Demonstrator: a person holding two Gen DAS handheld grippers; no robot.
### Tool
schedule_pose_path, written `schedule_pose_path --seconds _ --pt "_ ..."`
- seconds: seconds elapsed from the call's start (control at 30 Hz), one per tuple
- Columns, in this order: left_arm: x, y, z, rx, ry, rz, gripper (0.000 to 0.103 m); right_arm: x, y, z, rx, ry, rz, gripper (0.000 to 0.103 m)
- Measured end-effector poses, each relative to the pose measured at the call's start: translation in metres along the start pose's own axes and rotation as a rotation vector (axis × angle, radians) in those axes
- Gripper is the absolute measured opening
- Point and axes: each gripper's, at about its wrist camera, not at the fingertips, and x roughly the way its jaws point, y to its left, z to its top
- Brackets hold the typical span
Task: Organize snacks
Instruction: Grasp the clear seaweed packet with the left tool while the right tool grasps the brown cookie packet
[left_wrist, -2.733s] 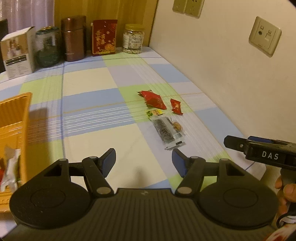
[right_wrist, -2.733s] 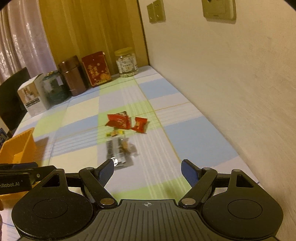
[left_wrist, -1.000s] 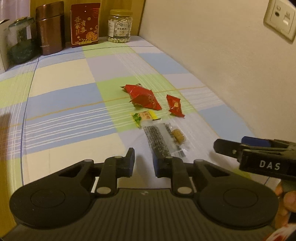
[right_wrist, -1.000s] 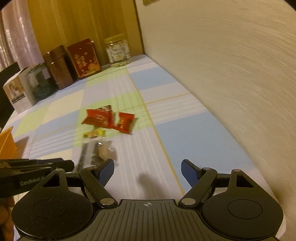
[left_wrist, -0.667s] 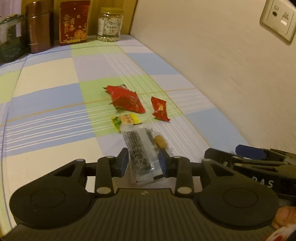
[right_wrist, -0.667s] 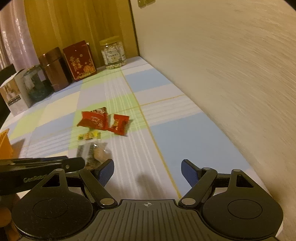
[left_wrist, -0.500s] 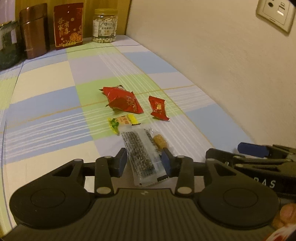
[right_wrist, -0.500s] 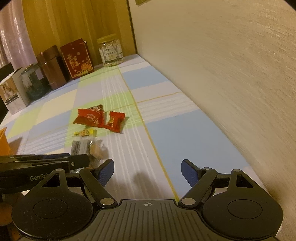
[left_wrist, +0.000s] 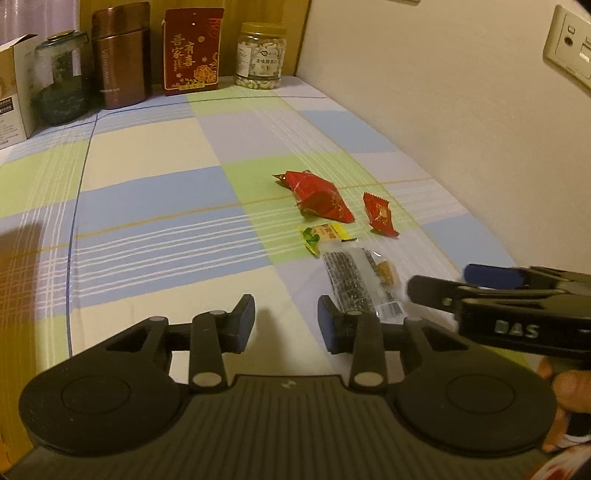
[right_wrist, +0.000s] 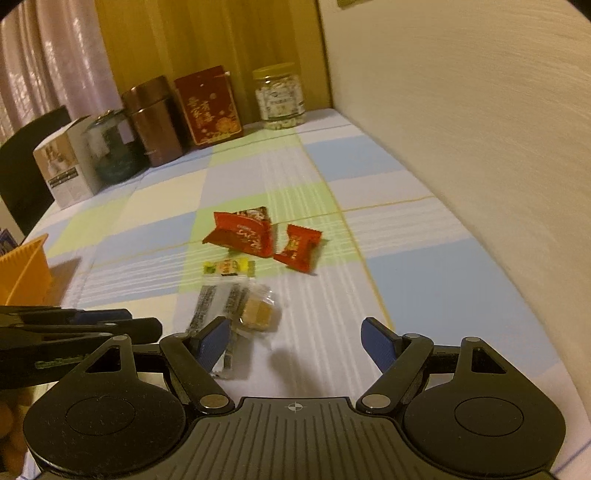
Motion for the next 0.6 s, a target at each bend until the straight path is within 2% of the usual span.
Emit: schedule_pose_path --seconds 0.07,0.23,0.3,0.43,0.47,0.6 --pt "-0.001 0.001 0.0 -0.006 -0.005 -0.001 0.033 0.008 0.002 0.003 -0.007 0.008 0.016 0.067" --pt "-0.003 0.005 -0.001 -0.016 -0.011 0.003 0.033 0.025 0.006 0.01 -0.013 0.015 0.011 0.056" --pt "-0.004 0.006 -0.001 -0.02 -0.01 0.002 0.033 0.032 0.007 0.011 -0.014 0.039 0.017 0.045" --pt "-0.004 0.003 -0.001 -0.019 -0.013 0.008 0.033 0.037 0.011 0.009 -0.03 0.041 0.018 0.034" --pt "-0.004 0.001 -0.001 -0.016 -0.014 0.008 0.033 0.037 0.01 0.009 -0.027 0.042 0.026 0.026" --pt "-0.001 -0.006 0.002 -0.005 -0.017 -0.01 0.035 0.03 0.005 0.006 -0.04 0.034 0.0 0.023"
